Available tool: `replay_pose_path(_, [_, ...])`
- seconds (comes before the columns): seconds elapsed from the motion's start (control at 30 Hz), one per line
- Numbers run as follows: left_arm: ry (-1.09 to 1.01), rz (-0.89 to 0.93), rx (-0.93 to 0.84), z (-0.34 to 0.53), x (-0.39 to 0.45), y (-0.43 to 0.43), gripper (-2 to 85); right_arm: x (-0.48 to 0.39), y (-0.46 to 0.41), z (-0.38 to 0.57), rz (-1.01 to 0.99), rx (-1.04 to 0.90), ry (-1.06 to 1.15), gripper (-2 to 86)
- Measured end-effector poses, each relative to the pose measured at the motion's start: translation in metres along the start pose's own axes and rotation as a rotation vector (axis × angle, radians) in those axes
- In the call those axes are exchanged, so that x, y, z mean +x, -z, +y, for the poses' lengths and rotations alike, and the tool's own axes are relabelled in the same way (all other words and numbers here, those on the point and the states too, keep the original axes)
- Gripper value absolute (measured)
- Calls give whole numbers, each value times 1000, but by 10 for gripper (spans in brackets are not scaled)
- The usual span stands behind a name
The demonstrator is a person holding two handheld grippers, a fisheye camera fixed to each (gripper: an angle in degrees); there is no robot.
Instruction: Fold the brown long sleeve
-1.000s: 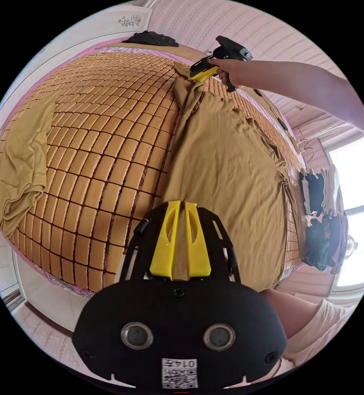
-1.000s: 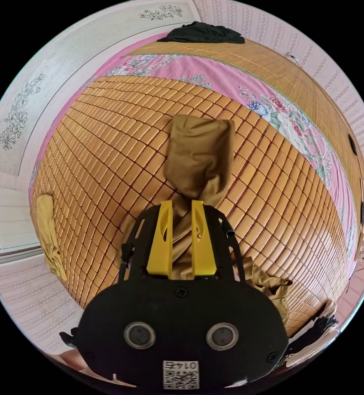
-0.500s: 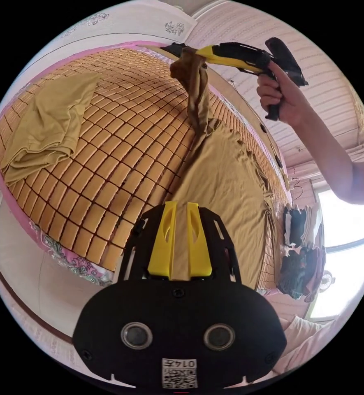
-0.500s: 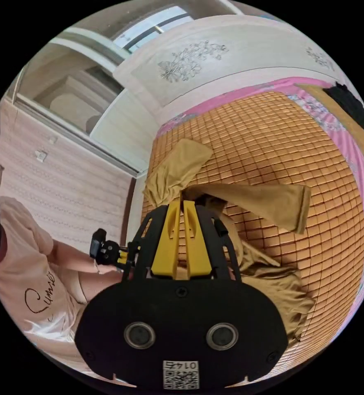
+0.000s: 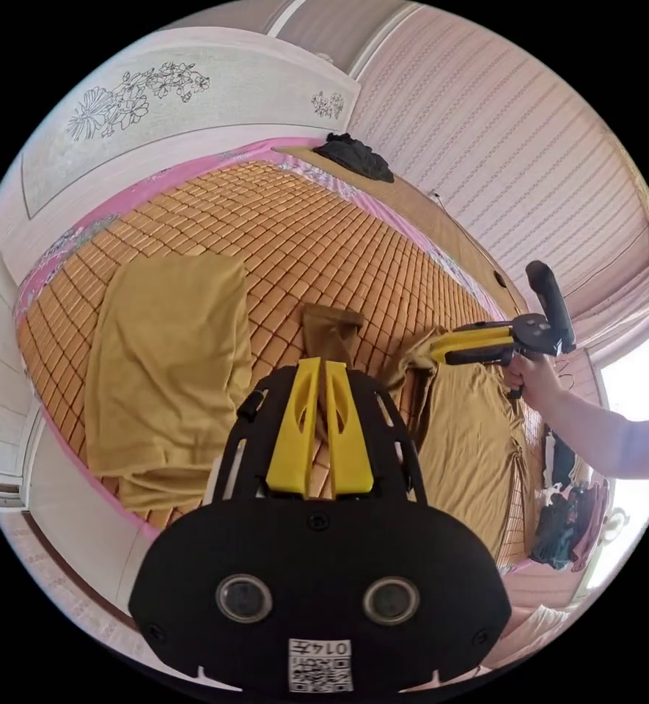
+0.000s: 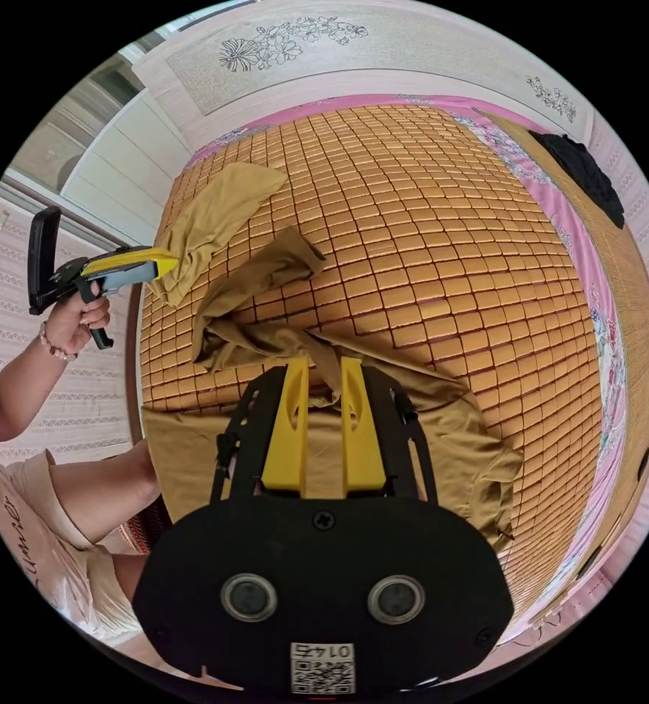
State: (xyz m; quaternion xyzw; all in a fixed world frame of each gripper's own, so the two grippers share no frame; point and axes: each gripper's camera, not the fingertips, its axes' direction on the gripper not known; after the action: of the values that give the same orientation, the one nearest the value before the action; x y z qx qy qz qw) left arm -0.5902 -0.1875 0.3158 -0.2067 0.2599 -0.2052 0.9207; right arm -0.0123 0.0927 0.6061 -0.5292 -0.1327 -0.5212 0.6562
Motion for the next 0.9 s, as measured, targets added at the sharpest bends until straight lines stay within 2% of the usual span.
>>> replay_pose_path(0.1, [-77,-51,-42,-46,15,-32,57,6,-14,-17,32,-12,-58,71])
replay_pose_path(0.2, [-132,-176,-247,-65,24,-77,68,4,-40,-31,114,-78,-71,69])
replay_pose_path(0.33, [-224,-228,-290,-57,31,-68,4,-5,-46,-36,196,-56,-49,39])
replay_pose_path(0.47, [-184,-171,-115,-34,20,5,-7,-2,-35,-35,162,-21,-53,5])
replay_pose_path(0.53, [-163,-145,27,-6,6,77,-8,6,-27,-32,128,9,-78,1])
replay_pose_path(0.63, [-92,-159,134,45,-21,160,-9,18,-16,-29,84,46,-103,-1])
replay_pose_path(0.73, [33,-156,175,100,-55,212,-9,27,-10,-29,51,63,-126,-2])
replay_pose_path(0.9, [78,-187,148,144,-82,230,-9,33,-16,-34,20,60,-150,-1])
